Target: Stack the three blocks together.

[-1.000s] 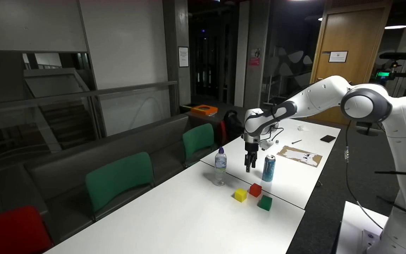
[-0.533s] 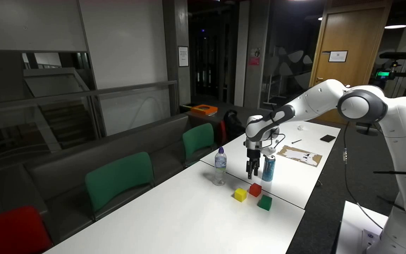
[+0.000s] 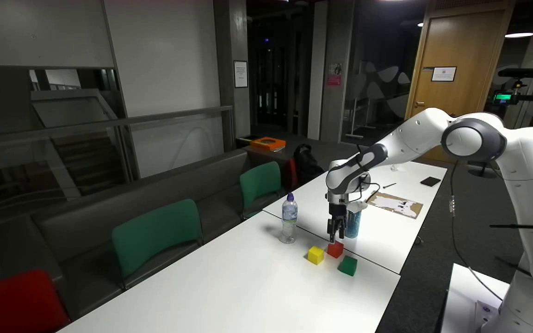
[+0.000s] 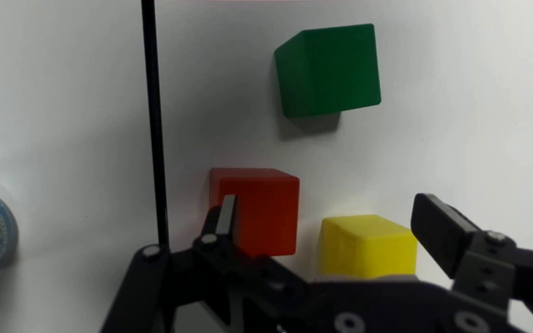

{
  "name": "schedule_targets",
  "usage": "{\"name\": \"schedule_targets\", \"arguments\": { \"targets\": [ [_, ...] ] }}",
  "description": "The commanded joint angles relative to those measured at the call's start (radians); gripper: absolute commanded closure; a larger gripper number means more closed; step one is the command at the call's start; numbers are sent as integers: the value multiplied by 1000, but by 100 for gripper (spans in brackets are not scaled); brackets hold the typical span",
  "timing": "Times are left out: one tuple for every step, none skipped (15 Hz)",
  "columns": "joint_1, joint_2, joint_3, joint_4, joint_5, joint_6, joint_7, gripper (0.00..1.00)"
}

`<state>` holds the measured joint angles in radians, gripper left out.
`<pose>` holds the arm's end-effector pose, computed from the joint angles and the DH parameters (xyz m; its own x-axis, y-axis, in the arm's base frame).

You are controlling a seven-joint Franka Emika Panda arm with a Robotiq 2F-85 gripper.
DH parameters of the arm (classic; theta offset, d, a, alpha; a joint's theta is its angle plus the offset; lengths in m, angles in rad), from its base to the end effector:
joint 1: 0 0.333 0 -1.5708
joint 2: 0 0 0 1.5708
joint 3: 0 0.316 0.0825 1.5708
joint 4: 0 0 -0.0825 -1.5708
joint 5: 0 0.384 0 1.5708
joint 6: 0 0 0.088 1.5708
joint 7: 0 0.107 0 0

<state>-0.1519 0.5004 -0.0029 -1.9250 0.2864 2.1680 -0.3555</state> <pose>0.5919 -0.0812 0.2103 0.9815 0.0341 -0.1884 -0.0177 -0.9637 -0.2664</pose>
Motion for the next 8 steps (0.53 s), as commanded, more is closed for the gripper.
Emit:
{"name": "schedule_targets", "arguments": {
  "targets": [
    [-13,-37,-5,-41,-1,44,57,0],
    [-14,-40,-9,-43,3,53,82,0],
    [-18,-44,-9,-47,15,66,102,0],
    [-17,0,1,-2,-7,35,73,0],
    [-17,0,-2,-2,-7,40,87,0],
    [-17,-1,-3,-2,-6,41,93,0],
    [-17,-1,-4,-2,-6,42,94,0],
    [-17,-1,-4,-2,-6,42,95,0]
  ]
}}
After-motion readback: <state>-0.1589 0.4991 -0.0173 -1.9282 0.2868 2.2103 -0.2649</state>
